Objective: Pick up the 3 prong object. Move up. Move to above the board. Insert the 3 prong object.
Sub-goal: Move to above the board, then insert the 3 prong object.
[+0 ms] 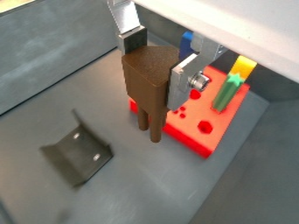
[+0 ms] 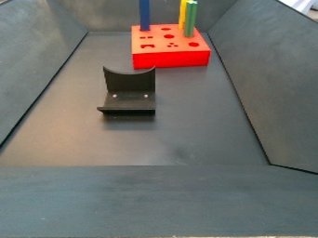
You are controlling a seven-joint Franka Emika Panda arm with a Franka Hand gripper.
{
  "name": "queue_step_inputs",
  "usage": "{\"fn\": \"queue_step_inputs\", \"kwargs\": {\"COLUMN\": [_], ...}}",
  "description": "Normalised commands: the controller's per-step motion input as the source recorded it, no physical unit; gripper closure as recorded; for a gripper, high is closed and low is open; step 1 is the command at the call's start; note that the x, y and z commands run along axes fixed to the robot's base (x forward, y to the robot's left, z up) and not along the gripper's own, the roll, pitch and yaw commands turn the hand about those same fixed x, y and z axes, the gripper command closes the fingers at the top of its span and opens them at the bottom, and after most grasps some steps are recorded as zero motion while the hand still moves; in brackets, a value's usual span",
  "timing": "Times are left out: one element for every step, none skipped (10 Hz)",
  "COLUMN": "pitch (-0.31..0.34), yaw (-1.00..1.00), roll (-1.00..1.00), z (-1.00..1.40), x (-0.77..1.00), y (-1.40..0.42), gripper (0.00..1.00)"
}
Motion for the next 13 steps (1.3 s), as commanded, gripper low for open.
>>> {"fn": "queue_step_inputs", "kwargs": {"pitch": [0.037,0.051,0.061,0.074,0.082,0.098,0.107,0.123,0.119,0.105,0.0,-0.026,-0.099], "yaw": [0.01,0.01,0.01,0.01,0.01,0.0,0.01,0.01,0.01,0.01,0.0,0.01,0.05], "roll": [0.0,0.0,-0.01,0.0,-0.01,0.0,0.0,0.01,0.02,0.03,0.02,0.04,0.12], "z": [0.05,0.05,0.05,0.05,0.05,0.06,0.06,0.05,0.04,0.04,-0.09,-0.33,-0.57], "x": [0.14,0.15,0.16,0.17,0.18,0.21,0.21,0.16,0.11,0.08,0.0,0.0,0.0], "y": [-1.0,-1.0,-1.0,-1.0,-1.0,-1.0,-0.94,-0.55,-0.28,-0.18,0.0,0.0,0.02], "gripper": [1.0,1.0,1.0,1.0,1.0,1.0,1.0,1.0,1.0,1.0,1.0,1.0,1.0]}}
